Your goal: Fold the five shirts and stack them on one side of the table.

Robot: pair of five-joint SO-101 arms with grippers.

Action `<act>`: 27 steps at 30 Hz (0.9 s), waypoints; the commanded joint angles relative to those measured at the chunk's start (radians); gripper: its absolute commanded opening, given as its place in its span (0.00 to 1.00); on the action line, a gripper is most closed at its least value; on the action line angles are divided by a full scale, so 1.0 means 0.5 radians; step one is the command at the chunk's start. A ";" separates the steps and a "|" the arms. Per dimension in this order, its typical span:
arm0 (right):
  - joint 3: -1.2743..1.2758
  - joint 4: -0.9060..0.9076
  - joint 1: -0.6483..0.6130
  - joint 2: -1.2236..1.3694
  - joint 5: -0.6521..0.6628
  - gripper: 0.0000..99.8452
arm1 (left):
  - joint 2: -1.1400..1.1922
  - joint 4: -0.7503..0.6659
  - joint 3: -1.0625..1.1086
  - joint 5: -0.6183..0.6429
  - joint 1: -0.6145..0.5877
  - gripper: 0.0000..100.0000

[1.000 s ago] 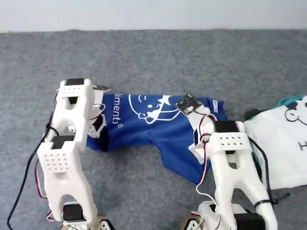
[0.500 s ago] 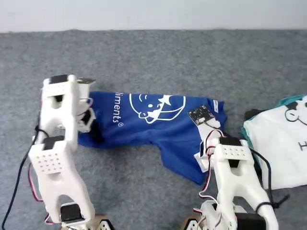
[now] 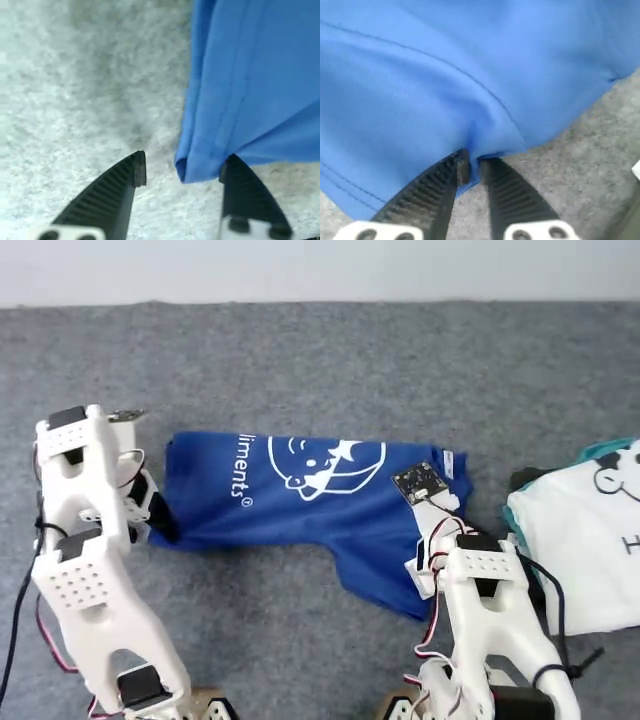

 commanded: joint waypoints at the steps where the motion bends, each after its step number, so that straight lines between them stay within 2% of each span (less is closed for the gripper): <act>1: -0.049 0.112 0.091 -0.060 0.144 0.01 | -0.068 0.055 -0.121 -0.031 -0.114 0.24; 7: -0.150 0.318 0.364 -0.060 0.328 0.01 | -0.061 0.055 -0.164 -0.031 -0.245 0.24; 16: -0.104 0.367 0.370 -0.057 0.368 0.02 | -0.064 0.055 -0.161 -0.031 -0.242 0.24; 20: -0.123 0.404 0.373 -0.063 0.368 0.18 | -0.077 0.055 -0.170 -0.015 -0.233 0.24; 23: -0.249 0.606 0.370 -0.063 0.371 0.31 | -0.224 0.055 -0.170 -0.012 -0.230 0.24; 25: -0.405 0.802 0.370 -0.066 0.362 0.36 | -0.405 0.055 -0.170 -0.012 -0.230 0.24; 27: -0.577 1.060 0.361 -0.081 0.368 0.35 | -0.623 0.055 -0.152 -0.012 -0.203 0.24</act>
